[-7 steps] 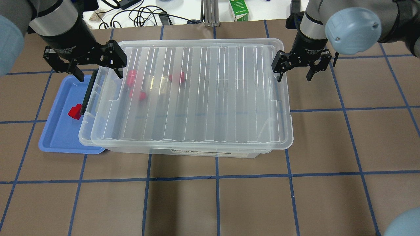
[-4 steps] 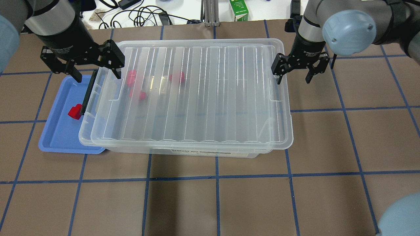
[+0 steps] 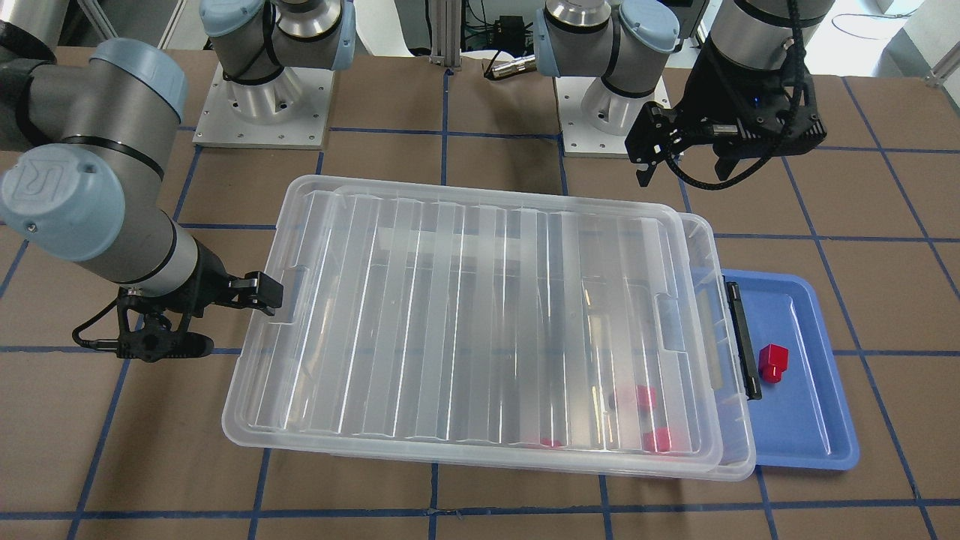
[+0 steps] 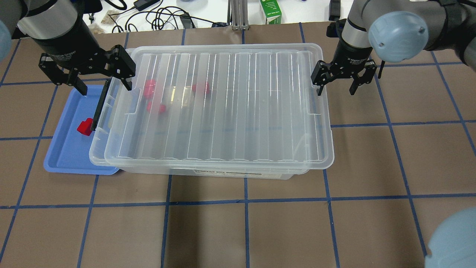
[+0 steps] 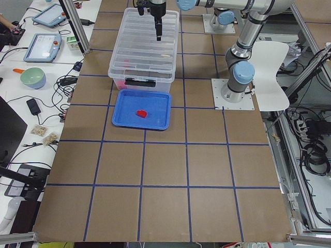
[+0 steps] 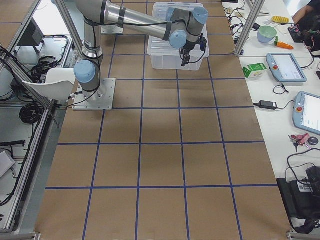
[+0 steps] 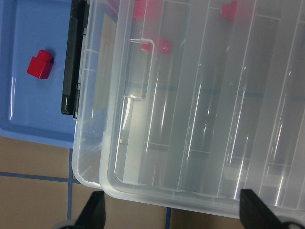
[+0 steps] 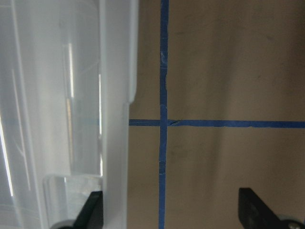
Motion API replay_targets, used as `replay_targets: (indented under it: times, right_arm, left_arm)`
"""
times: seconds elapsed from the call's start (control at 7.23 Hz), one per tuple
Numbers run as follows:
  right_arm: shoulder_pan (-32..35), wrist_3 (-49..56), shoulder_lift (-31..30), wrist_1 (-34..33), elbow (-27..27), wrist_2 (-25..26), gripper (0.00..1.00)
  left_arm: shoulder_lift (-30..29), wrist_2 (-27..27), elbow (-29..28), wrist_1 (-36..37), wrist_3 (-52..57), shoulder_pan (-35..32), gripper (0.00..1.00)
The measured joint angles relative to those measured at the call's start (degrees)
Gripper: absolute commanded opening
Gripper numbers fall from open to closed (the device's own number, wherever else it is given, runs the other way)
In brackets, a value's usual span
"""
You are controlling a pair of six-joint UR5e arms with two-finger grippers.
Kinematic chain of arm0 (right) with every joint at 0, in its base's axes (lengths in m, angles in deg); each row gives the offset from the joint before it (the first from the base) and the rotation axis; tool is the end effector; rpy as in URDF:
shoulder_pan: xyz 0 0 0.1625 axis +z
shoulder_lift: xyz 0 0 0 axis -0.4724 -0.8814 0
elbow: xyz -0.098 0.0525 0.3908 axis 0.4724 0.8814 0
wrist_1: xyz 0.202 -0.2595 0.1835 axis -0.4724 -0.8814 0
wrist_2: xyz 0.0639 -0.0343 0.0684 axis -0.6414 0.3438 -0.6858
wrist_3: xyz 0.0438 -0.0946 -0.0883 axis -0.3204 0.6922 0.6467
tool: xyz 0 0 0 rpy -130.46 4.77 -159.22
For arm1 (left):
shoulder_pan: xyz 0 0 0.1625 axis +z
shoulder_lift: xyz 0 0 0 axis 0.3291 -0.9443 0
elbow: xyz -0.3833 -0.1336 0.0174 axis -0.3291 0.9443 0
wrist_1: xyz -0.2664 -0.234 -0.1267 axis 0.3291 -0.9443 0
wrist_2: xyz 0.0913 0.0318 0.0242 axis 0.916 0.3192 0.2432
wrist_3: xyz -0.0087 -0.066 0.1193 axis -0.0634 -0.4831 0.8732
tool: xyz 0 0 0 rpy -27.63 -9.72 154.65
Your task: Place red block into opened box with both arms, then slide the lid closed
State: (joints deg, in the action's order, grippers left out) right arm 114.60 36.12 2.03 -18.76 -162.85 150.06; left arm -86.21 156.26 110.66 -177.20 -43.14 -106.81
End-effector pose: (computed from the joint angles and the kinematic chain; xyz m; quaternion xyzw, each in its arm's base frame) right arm 0.1056 -0.5468 0.2994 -0.0009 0.9964 0.0804 0.0282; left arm -0.1098 -0.4464 0.4580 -0.0501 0.9986 -0.0002 0.0181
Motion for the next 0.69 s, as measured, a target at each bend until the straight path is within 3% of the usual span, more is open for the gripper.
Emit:
replay_targets:
  times: [0.69]
  right_arm:
    - [-2.4,3.5,0.1,0.0,0.4,1.3,1.00]
  left_arm:
    - [0.0,0.0,-0.1,0.0,0.0,0.4,1.00]
